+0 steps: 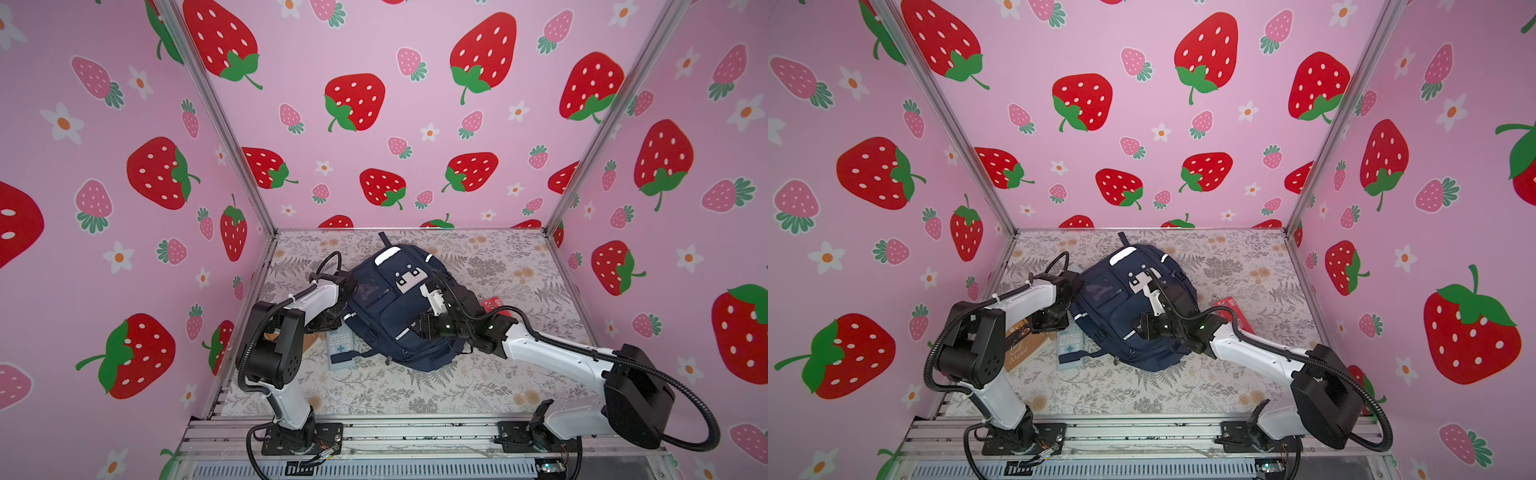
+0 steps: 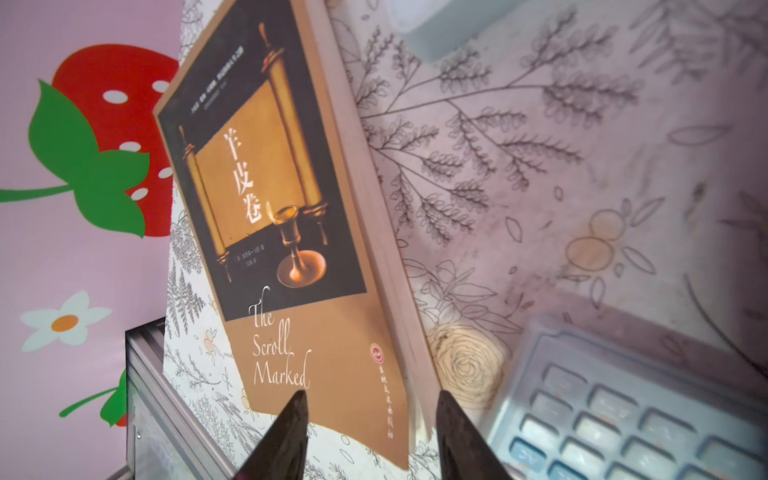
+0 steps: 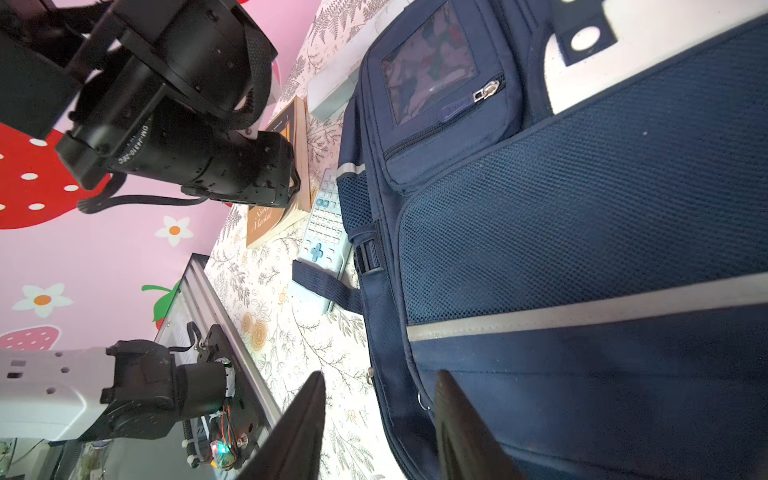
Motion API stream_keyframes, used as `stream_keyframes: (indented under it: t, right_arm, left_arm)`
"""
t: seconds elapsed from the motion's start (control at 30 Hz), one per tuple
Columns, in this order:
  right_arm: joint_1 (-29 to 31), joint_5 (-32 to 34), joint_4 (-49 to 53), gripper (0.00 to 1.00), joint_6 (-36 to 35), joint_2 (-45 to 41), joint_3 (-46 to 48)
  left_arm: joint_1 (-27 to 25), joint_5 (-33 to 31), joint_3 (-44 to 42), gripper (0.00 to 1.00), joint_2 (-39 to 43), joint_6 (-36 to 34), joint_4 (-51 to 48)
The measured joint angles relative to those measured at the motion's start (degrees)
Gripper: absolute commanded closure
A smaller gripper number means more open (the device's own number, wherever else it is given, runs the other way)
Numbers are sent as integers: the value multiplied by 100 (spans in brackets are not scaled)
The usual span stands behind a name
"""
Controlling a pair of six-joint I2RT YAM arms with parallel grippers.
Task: Pack the student bag
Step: 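Grasp the brown 'The Scroll Marked' book with the left gripper, then lift the brown book toward the backpack with left gripper while right holds bag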
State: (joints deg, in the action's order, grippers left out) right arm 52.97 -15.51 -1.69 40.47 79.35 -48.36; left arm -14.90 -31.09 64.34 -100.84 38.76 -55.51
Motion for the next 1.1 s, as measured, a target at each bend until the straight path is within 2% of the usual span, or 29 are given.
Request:
stream_keyframes:
  t: [0.43, 0.6, 0.73, 0.93, 1.1]
  right_arm:
    - [0, 2, -2, 56, -2, -2, 0]
    - [0, 2, -2, 56, -2, -2, 0]
    - [0, 2, -2, 56, -2, 0, 0]
    - [0, 4, 2, 56, -4, -2, 0]
    - [0, 4, 7, 56, -4, -2, 0]
  left_arm:
    - [0, 138, -343, 55, 90, 83, 129]
    - [-2, 129, -369, 65, 131, 153, 144]
    - [-2, 107, -378, 82, 247, 208, 151]
    - [-2, 63, -378, 100, 293, 227, 149]
    - [-2, 61, -378, 100, 286, 221, 142]
